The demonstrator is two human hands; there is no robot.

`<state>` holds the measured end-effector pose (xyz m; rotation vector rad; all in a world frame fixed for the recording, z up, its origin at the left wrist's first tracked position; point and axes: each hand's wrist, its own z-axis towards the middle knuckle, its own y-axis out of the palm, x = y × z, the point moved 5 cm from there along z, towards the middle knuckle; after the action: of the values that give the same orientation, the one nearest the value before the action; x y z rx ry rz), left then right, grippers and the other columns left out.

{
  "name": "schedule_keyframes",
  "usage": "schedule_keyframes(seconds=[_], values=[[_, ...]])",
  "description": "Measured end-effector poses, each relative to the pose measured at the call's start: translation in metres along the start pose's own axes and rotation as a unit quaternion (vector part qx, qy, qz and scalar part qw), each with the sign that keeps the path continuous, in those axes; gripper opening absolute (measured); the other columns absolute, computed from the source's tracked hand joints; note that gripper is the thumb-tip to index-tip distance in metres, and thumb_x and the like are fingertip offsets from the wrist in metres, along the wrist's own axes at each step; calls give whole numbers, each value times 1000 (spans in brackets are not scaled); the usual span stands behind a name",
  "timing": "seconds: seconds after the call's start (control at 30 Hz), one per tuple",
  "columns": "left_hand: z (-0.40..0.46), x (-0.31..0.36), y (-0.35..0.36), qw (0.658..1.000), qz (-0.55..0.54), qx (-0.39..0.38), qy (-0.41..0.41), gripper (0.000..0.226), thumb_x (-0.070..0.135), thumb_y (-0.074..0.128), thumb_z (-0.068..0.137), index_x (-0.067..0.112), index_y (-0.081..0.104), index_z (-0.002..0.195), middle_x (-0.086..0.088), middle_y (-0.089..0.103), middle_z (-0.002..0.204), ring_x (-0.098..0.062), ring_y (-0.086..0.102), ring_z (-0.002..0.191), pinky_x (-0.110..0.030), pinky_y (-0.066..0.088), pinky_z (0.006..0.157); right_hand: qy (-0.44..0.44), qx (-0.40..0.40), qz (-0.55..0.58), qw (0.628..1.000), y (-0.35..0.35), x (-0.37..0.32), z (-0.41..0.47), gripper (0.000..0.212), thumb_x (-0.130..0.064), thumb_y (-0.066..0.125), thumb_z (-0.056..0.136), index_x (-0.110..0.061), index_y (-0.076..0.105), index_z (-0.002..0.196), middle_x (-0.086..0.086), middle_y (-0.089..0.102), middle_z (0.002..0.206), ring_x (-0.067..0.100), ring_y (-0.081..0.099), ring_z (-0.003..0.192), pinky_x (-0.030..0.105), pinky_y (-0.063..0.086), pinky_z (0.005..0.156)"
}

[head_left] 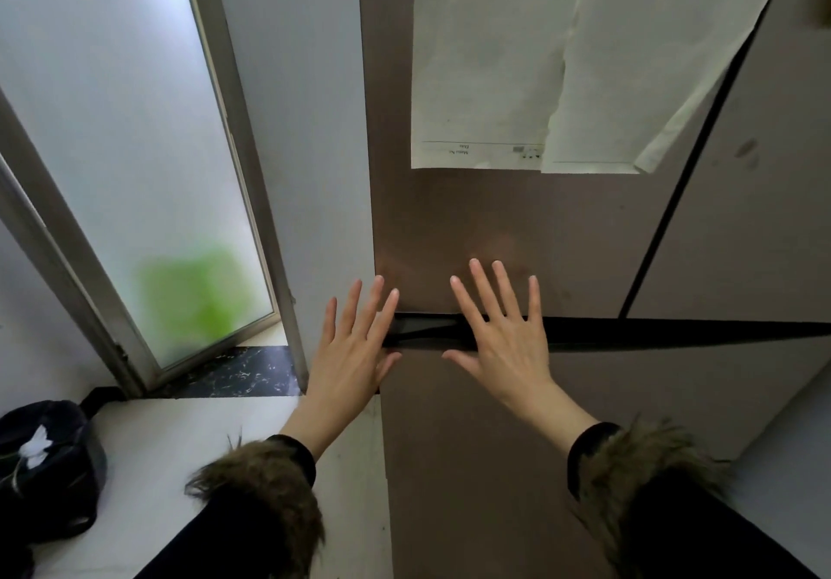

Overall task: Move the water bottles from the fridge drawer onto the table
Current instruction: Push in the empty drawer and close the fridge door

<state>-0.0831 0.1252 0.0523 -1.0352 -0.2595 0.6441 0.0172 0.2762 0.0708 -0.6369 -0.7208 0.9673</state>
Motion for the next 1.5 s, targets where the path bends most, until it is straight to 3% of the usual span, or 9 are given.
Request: schedule_keyframes(seconds=[0.17,0.5,0.63,0.8,1.03,1.17,1.3,1.43,1.5], values=[[11,-3,15,1000,-2,4,-14,89,26,69,79,20,11,147,-7,9,154,-33,8,141,-47,-1,114,5,16,-34,999,25,2,2,105,-55,70,70,-27,7,148,4,-20,156,27,-13,144,56,1,113],[7,0,8,999,16,-30,-42,99,23,75,73,22,9,147,-6,8,157,-34,5,142,-51,6,112,2,5,-45,999,20,2,0,105,-44,73,72,-26,4,149,5,-21,155,27,-15,143,56,4,113],[5,10,-10,998,0,-46,-40,78,23,54,89,23,3,148,-3,-13,156,-30,-14,142,-46,-7,111,-5,-5,-24,1000,-1,3,-2,93,-40,75,71,-23,23,146,7,6,158,28,5,145,56,23,109],[14,19,-55,998,-63,7,-25,51,18,48,92,15,33,141,-9,29,151,-28,13,144,-41,7,116,-5,30,16,999,-39,9,2,68,-37,74,73,-16,49,133,12,46,141,29,44,130,53,39,99],[63,36,-137,987,-51,141,57,41,5,64,80,7,55,119,-19,50,134,-36,37,133,-51,36,106,-24,165,62,984,-129,53,47,49,-32,49,86,-11,47,130,14,52,134,30,48,126,49,39,101],[102,37,-175,980,-4,189,67,51,13,64,81,13,46,129,-18,38,144,-37,28,137,-54,26,111,25,191,55,980,-169,92,82,55,-28,59,82,-9,45,132,18,48,136,35,44,128,54,37,100],[136,40,-191,978,42,186,84,62,27,61,84,22,33,140,-15,20,154,-37,13,142,-59,12,111,61,125,36,990,-176,119,105,70,-35,59,86,-18,27,146,15,21,154,35,20,142,59,19,109],[163,39,-189,988,67,128,56,78,49,42,92,33,-14,144,-2,-30,149,-27,-28,137,-55,-11,113,88,63,15,994,-166,135,119,79,-48,48,89,-28,0,149,6,-11,158,28,-9,145,58,2,112],[172,38,-182,989,75,115,47,83,55,37,91,32,-28,138,-1,-39,143,-26,-35,133,-56,-15,111,88,65,12,994,-158,138,122,82,-50,46,89,-29,-6,148,5,-18,156,27,-16,143,59,-1,112]])
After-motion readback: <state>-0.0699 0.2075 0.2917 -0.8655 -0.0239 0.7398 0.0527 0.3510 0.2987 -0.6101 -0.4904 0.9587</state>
